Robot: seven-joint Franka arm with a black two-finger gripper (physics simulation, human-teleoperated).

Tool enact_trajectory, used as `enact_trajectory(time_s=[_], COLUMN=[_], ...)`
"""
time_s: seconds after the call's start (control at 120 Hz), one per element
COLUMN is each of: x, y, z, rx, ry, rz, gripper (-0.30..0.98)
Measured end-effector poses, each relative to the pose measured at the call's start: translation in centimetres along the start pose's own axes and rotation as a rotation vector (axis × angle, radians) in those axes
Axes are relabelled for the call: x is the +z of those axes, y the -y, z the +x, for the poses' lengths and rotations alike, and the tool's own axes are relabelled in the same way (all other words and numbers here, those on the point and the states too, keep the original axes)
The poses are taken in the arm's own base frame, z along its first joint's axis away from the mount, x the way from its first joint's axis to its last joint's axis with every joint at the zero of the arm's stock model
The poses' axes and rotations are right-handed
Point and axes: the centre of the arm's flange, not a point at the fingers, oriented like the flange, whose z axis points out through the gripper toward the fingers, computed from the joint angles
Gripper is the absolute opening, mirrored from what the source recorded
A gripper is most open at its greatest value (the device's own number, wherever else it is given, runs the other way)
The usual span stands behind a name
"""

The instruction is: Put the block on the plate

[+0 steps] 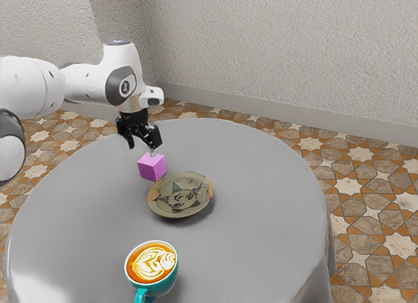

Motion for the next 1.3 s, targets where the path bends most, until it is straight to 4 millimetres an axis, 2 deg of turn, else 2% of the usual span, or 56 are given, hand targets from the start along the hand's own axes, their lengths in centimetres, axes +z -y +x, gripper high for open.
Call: enact_trajectory(time_s=[0.4, 0.708, 0.833, 1.3], x=[2.3, 4.8, 5.4, 8.6], y=[2.2, 4.2, 3.9, 5.3], z=[2.5, 4.4, 4.7, 5.5], rx=[-0.005, 0.001, 0.013, 0.021], ry=[-0.009, -0.014, -0.011, 0.006], rz=[-0.004, -0.019, -0.023, -0.047], gripper=[0.69, 0.69, 0.69, 0.69])
